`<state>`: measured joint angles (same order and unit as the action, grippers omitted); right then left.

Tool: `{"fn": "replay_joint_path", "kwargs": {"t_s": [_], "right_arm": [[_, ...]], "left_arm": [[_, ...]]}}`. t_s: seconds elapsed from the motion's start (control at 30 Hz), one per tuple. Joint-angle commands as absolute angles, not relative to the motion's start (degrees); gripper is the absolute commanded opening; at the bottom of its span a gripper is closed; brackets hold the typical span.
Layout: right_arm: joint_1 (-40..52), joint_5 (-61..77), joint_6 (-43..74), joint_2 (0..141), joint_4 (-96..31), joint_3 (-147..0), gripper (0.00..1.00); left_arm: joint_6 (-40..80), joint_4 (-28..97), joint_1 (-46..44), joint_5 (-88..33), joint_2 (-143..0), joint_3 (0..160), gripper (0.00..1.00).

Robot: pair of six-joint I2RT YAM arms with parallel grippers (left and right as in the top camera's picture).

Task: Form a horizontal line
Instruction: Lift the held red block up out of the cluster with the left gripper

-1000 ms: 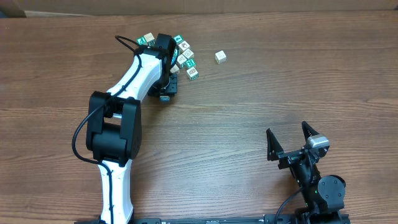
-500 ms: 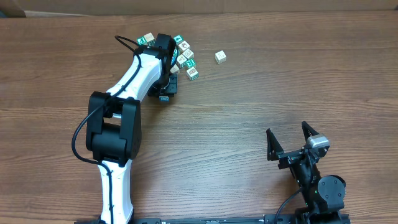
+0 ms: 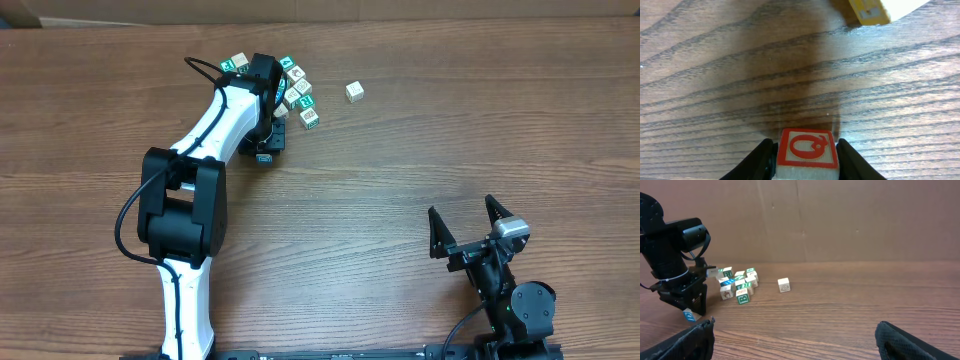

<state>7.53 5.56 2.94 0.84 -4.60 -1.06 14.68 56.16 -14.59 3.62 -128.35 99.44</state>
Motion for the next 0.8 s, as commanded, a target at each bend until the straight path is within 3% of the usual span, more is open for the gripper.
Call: {"fn": "replay_joint_path", "kwargs": {"t_s": [0.0, 0.77], "right_arm": [[7.3, 5.2, 2.7, 0.2, -4.4, -0.5, 1.00], [7.3, 5.2, 2.7, 0.2, -4.4, -0.5, 1.00]], "left_arm": [[14.1, 56.3, -14.7, 2.9, -125.9, 100.1, 0.33], [21.3, 62.8, -16.0, 1.4, -113.1, 100.2, 0.24]]}}
